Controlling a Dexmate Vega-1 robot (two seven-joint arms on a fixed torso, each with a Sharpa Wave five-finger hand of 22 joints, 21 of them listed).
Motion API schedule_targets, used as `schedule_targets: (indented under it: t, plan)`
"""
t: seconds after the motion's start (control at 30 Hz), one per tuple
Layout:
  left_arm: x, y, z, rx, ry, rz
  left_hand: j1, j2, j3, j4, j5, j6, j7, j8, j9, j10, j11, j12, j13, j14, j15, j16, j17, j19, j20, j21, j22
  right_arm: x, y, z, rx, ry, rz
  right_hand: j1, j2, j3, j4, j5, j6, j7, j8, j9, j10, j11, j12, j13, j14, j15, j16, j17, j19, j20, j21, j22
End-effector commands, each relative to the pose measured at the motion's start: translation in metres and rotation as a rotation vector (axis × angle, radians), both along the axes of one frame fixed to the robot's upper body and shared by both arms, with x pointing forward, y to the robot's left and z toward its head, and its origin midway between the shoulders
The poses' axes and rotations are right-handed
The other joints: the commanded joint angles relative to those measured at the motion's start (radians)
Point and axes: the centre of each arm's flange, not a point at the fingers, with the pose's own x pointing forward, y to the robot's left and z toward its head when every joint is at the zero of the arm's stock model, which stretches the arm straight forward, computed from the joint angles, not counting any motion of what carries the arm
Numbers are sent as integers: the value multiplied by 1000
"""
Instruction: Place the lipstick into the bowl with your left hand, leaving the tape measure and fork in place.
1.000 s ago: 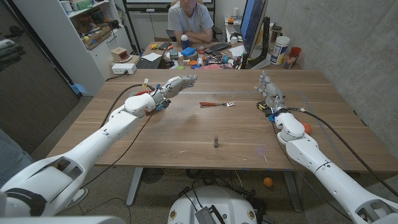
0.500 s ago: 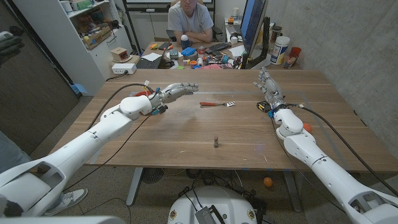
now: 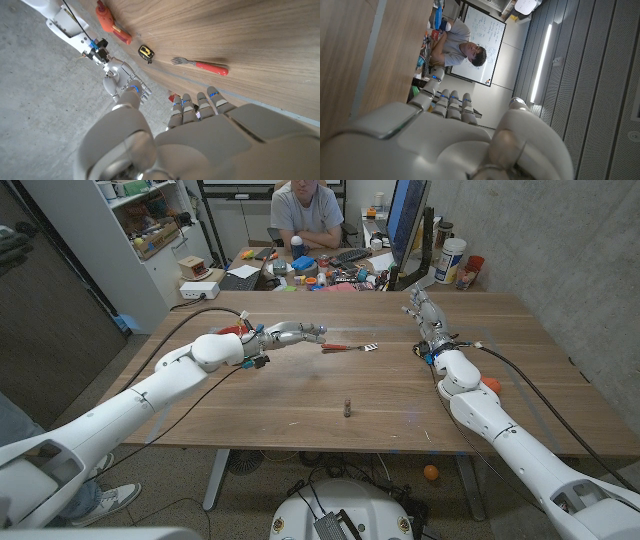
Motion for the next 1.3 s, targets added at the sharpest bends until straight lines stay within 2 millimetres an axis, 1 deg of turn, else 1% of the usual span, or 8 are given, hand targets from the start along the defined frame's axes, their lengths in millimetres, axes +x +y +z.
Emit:
schedule_targets:
  t: [0.03, 0.13, 0.43, 0.73, 1.0, 1.1, 1.3]
  plan:
    - [-20, -20, 0, 236, -97, -36, 17, -4, 9, -1, 3, 3, 7, 10, 4, -4, 0, 10, 3, 4, 6, -3, 3, 4, 2, -7, 4, -7, 7, 5, -1, -16, -7, -13, -1, -3, 1, 2, 10, -2, 3, 3, 8, 4, -3, -1, 8, 5, 7, 2, 3, 5, -3, 1]
    - [-24, -24, 3, 276, -114, -45, 24, -5, 10, -1, 3, 3, 11, 10, 5, -6, 5, 9, 4, 4, 8, -3, 3, 4, 3, -9, 4, -8, 8, 5, 1, -19, -8, -14, -1, -3, 1, 2, 10, -3, 2, 3, 10, 4, -3, -1, 8, 5, 7, 1, 3, 6, -5, 1]
    - [-36, -35, 11, 423, -171, -70, 42, -10, 12, -1, 2, 1, 8, 10, 5, -6, 2, 10, 6, 5, 6, -2, 3, 6, 3, -16, 4, -13, 9, 6, 2, -30, -15, -17, -3, -5, 1, 2, 10, -4, 2, 4, 12, 5, -5, -1, 9, 4, 7, -2, 4, 6, -9, 1]
    - [-46, -47, 15, 551, -251, -89, 61, -21, 13, 0, -1, -7, 16, 8, 6, -9, 12, 10, 9, 5, 7, -2, 3, 10, 1, -23, 4, -16, 9, 7, 12, -42, -19, -15, -8, -8, -3, 3, 13, -8, 2, 4, 18, 1, -6, -2, 13, 1, 7, -6, 7, 5, -14, 1]
    - [-49, -56, 20, 644, -305, -89, 72, -29, 12, 0, -4, -11, 13, 7, 6, -8, 10, 11, 11, 6, 9, -2, 3, 13, 3, -27, 4, -16, 12, 14, 8, -55, -19, -15, -12, -10, -6, 4, 15, -12, 3, 4, 23, 1, -8, -2, 18, 0, 8, -10, 10, 5, -18, 1]
    - [-49, -61, 22, 674, -328, -88, 77, -31, 12, 0, -5, -11, 12, 7, 6, -8, 4, 12, 12, 9, 7, -1, 3, 15, 3, -29, 4, -16, 14, 16, 5, -60, -18, -14, -14, -11, -7, 4, 17, -12, 3, 4, 24, 0, -8, -2, 19, 1, 8, -11, 10, 5, -19, 1]
    - [-51, -76, 23, 741, -390, -100, 85, -36, 12, 0, -6, -10, 12, 8, 6, -8, 6, 12, 13, 12, 9, 0, 3, 18, 5, -31, 5, -16, 15, 17, 6, -66, -15, -13, -18, -13, -10, 5, 20, -16, 4, 4, 28, -2, -9, -2, 21, 1, 8, -14, 12, 5, -22, 1]
